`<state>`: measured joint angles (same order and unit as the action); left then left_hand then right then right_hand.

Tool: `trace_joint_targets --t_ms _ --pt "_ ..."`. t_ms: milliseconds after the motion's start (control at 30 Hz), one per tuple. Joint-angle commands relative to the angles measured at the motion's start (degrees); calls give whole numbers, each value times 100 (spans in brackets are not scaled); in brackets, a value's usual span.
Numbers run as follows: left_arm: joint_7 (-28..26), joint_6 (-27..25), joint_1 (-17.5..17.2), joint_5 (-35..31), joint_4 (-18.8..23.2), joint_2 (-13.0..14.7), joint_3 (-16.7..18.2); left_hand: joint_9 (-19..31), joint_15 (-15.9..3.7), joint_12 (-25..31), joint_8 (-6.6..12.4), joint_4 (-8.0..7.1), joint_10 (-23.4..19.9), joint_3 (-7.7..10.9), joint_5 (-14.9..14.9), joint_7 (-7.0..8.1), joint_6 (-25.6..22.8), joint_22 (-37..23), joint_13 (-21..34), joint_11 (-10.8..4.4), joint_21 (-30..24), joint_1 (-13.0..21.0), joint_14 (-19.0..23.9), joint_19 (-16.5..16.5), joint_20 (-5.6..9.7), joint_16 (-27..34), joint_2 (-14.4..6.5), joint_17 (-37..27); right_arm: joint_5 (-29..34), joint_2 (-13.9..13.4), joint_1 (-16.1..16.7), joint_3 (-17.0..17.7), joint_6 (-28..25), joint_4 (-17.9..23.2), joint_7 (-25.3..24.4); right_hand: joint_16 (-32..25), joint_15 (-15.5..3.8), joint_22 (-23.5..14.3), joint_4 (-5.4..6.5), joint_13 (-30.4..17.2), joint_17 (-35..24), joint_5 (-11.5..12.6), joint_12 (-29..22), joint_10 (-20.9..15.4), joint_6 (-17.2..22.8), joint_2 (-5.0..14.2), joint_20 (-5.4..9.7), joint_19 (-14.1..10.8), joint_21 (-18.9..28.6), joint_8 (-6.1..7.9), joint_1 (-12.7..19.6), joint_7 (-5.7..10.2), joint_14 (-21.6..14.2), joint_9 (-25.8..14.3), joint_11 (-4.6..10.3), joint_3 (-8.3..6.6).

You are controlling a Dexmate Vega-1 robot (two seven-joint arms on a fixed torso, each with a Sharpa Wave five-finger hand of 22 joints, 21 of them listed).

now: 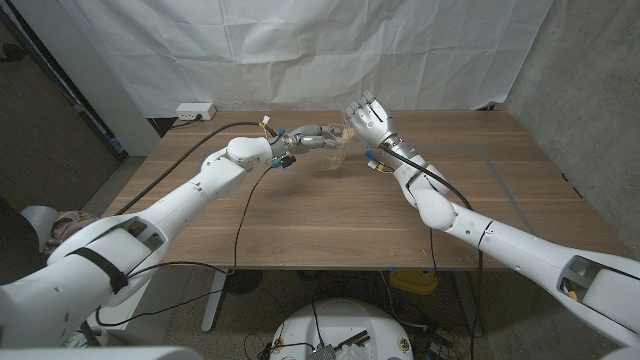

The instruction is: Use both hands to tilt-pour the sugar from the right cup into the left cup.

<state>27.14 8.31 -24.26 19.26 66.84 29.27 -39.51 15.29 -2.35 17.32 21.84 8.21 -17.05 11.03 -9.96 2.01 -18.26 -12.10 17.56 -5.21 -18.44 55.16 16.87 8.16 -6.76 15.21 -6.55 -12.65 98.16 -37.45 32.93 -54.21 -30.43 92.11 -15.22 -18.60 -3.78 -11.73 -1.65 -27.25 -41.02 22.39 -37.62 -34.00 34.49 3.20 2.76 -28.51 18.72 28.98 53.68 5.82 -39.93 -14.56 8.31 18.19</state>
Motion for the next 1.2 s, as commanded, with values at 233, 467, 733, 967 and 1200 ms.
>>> trace_joint_targets --t_ms 233,467,733,967,1200 --pt "89 80 95 41 -234 -92 -5 36 -276 -16 6 -15 -41 48 -29 -4 -69 -13 6 12 -32 -24 46 -13 -18 -15 -59 -14 254 83 -187 -127 28 -230 76 36 -888 0 -20 -12 -40 -4 20 -32 466 1 114 68 -30 37 132 423 -38 -21 55 45" --pt "98 105 125 43 -310 -111 0 40 -271 -14 -1 -11 -50 49 -28 11 -68 -13 5 17 -33 -26 47 -16 -19 -19 -54 -12 292 121 -226 -142 -75 -343 -36 62 -890 1 -22 -18 -46 -10 26 -36 475 -10 146 106 -48 45 149 436 -21 -28 93 57" --pt "166 194 233 35 -545 -210 -25 43 -273 -17 -4 -11 -50 52 -28 8 -76 -13 4 14 -34 -28 48 -18 -19 -18 -60 -14 344 66 -258 -173 -92 -354 -60 108 -894 1 -31 -26 -50 -16 33 -41 501 -13 152 186 -83 53 189 464 27 -31 124 63" --pt "203 232 295 31 -666 -269 -40 47 -272 -19 -11 -6 -49 56 -29 6 -74 -13 3 19 -35 -23 47 -22 -23 -19 -62 -14 467 135 -274 -202 -282 -479 -98 140 -906 2 -43 -40 -59 -16 35 -49 560 0 154 231 -104 74 246 485 43 -41 148 61" --pt "198 231 304 29 -678 -276 -38 51 -281 -24 -13 -4 -43 55 -28 9 -88 -13 2 15 -36 -27 52 -23 -24 -18 -57 -14 458 171 -293 -232 -396 -625 -317 175 -911 2 -59 -48 -71 -24 45 -58 610 -19 169 317 -141 85 299 535 65 -46 194 74"
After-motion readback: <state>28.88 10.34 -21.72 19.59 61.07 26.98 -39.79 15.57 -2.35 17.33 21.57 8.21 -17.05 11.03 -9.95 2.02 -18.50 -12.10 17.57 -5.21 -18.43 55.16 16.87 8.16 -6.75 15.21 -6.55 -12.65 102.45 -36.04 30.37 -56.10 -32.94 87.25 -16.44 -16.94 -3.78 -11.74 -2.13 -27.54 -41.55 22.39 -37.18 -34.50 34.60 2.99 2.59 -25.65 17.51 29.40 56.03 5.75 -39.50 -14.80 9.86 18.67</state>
